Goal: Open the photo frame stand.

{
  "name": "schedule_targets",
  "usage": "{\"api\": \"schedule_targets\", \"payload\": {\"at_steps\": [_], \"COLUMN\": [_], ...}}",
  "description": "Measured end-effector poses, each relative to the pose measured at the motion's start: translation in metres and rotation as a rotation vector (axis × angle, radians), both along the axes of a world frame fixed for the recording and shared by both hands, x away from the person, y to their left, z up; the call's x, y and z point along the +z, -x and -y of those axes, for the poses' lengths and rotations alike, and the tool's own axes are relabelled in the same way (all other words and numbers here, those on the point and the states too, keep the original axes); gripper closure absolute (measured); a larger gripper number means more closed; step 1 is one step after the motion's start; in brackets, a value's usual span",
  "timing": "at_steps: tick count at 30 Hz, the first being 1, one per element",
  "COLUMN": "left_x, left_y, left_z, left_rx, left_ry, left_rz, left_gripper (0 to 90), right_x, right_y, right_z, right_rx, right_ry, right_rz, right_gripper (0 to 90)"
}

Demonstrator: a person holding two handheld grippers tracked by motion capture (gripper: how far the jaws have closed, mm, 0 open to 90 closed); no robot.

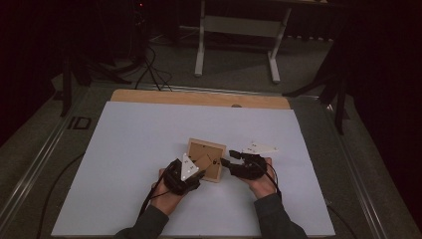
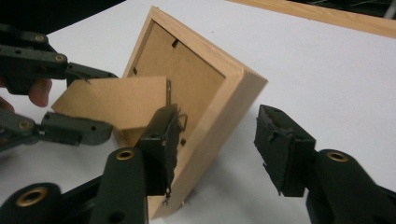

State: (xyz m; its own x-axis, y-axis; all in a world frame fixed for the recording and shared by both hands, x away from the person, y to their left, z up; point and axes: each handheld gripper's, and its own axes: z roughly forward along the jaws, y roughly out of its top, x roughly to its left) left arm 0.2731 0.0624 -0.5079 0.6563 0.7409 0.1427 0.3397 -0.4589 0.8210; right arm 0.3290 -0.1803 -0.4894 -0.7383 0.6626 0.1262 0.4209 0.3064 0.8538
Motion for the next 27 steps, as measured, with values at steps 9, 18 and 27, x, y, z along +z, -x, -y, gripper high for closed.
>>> {"api": "schedule_targets", "payload": {"at_steps": [9, 18, 27], "left_x": [-0.003, -0.003, -0.005], "left_y": [0.007, 0.006, -0.007], "left_z": [0.0, -0.005, -0.017], "left_rx": [-0.003, -0.022, -0.033], "left_ry": [-0.018, -0.014, 0.13], "left_rz": [0.038, -0.001, -0.164], "left_gripper": [54.4, 54.1, 50.6], "right_x": [-0.008, -0.013, -0.012], "right_y": [-0.016, -0.018, -0.017], "right_z": [-0.011, -0.017, -0.017], "right_rx": [0.042, 0.089, 0.095], "right_ry": [-0.015, -0.025, -0.016], "right_rz": [-0.077, -0.077, -0.058], "right_gripper": [37.2, 44.4, 44.7]}}
